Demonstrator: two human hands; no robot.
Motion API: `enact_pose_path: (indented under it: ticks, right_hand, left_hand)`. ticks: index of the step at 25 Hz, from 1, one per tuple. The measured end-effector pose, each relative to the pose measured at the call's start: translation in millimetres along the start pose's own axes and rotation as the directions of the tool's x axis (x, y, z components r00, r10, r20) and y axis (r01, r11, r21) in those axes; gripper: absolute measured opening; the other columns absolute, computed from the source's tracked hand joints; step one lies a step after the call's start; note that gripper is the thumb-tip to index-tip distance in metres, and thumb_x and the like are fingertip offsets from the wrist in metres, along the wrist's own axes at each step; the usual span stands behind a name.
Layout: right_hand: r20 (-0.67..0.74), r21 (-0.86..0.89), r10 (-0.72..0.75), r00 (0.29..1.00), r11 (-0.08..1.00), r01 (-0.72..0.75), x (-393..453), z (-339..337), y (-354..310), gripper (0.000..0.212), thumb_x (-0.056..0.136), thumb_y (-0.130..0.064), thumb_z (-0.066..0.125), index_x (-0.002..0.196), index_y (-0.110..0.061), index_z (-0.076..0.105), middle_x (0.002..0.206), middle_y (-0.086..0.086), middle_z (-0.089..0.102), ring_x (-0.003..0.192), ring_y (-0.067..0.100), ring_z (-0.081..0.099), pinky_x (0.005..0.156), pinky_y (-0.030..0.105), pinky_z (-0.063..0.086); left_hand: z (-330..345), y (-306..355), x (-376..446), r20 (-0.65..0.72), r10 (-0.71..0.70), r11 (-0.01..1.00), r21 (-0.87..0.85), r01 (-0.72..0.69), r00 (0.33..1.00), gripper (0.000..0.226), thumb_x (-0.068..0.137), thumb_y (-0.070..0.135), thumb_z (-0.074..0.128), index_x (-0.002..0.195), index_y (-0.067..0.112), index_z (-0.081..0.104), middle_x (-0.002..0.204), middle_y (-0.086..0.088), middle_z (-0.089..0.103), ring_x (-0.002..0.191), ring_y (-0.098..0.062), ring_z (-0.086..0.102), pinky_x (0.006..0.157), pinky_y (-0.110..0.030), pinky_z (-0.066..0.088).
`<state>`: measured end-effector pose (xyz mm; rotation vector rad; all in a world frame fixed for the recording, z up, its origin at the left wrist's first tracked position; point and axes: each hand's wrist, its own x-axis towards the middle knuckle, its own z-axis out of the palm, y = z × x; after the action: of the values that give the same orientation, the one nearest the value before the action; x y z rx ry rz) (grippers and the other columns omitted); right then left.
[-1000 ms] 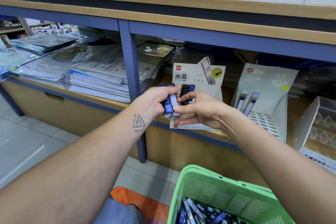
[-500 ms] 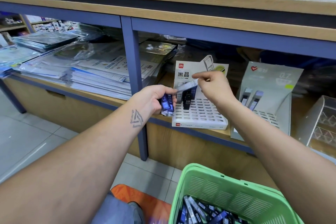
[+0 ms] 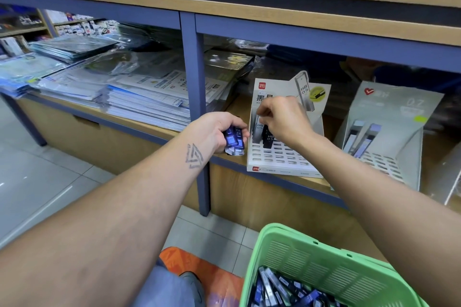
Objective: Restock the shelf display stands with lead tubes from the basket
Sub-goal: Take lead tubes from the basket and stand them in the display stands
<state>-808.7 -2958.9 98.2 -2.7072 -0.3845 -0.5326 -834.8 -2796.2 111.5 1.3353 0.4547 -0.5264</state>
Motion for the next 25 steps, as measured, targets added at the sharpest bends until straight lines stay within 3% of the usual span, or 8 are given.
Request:
enact_pose_path:
  ticks: [4,8,11,17,19,21,23,25]
  right_hand:
    - [0.062,-0.026,0.026,0.998,0.999,-0.024,6,-1,-1,0.015,0.087,-0.013,0.073,0.094,-0.025,0.076,0.099,0.005,0.073,0.097,0.031,0.067,0.083,0.045,0.058]
    - [0.022,-0.158,0.041,0.999,0.987,-0.037,8,6,-4,0.016,0.093,-0.016,0.064,0.101,-0.026,0.073,0.105,0.010,0.072,0.102,0.038,0.062,0.083,0.042,0.055]
    - [-0.037,-0.229,0.028,0.999,0.973,-0.035,9,7,-7,0.016,0.088,-0.014,0.068,0.094,-0.025,0.076,0.104,0.008,0.068,0.098,0.033,0.061,0.080,0.038,0.050]
    - [0.034,-0.265,-0.033,0.999,0.963,0.041,-1,-1,-13,0.023,0.086,-0.014,0.060,0.101,-0.015,0.078,0.111,0.008,0.066,0.107,0.029,0.057,0.091,0.043,0.049]
    - [0.003,-0.118,0.009,1.000,0.993,-0.008,-6,-8,-13,0.028,0.089,-0.012,0.057,0.108,-0.015,0.077,0.114,0.008,0.068,0.108,0.029,0.059,0.091,0.044,0.052]
    - [-0.003,0.216,0.172,0.985,0.962,-0.167,-14,-20,-13,0.025,0.092,-0.011,0.056,0.109,-0.017,0.073,0.105,0.006,0.073,0.096,0.024,0.068,0.083,0.043,0.059]
    - [0.180,0.488,0.319,0.931,0.793,-0.365,-28,-32,-16,0.014,0.095,-0.011,0.058,0.108,-0.013,0.063,0.085,0.007,0.075,0.071,0.021,0.073,0.063,0.034,0.061]
    - [0.395,0.588,0.327,0.858,0.628,-0.510,-45,-44,-17,0.019,0.096,-0.013,0.065,0.111,-0.007,0.056,0.076,0.012,0.076,0.063,0.025,0.074,0.052,0.029,0.058]
  left_hand:
    - [0,0,-1,0.009,-0.004,1.000,-0.006,0.004,1.000,0.017,0.096,0.002,0.059,0.079,-0.001,0.058,0.059,-0.012,0.062,0.043,-0.018,0.060,0.046,-0.024,0.055]
    - [2,-1,-2,0.014,-0.009,1.000,-0.028,0.010,1.000,0.014,0.096,0.001,0.059,0.082,-0.001,0.058,0.070,-0.013,0.062,0.060,-0.018,0.061,0.048,-0.025,0.056]
    - [2,-1,-3,0.011,-0.009,1.000,-0.022,0.009,1.000,0.013,0.096,0.001,0.059,0.082,-0.001,0.058,0.069,-0.012,0.063,0.060,-0.018,0.061,0.049,-0.025,0.056]
    - [4,-1,-6,0.025,0.005,1.000,-0.028,-0.004,1.000,0.011,0.096,0.003,0.059,0.085,0.001,0.059,0.073,-0.012,0.064,0.063,-0.018,0.062,0.053,-0.027,0.058]
    - [9,-2,-9,0.059,0.014,0.999,-0.047,-0.011,0.998,0.011,0.096,0.003,0.056,0.085,0.002,0.058,0.075,-0.012,0.063,0.066,-0.018,0.062,0.062,-0.029,0.057]
    - [15,-3,-10,0.103,0.033,0.997,-0.073,-0.025,0.994,0.010,0.098,0.003,0.055,0.089,0.001,0.059,0.076,-0.013,0.064,0.067,-0.020,0.063,0.069,-0.033,0.056]
    - [21,-3,-10,0.132,0.056,0.994,-0.100,-0.043,0.990,0.008,0.099,0.003,0.054,0.097,0.000,0.061,0.079,-0.014,0.066,0.069,-0.023,0.065,0.069,-0.039,0.058]
    - [28,-3,-10,0.139,0.067,0.989,-0.139,-0.047,0.988,0.009,0.100,0.002,0.054,0.100,0.000,0.062,0.082,-0.015,0.066,0.068,-0.025,0.066,0.065,-0.045,0.059]
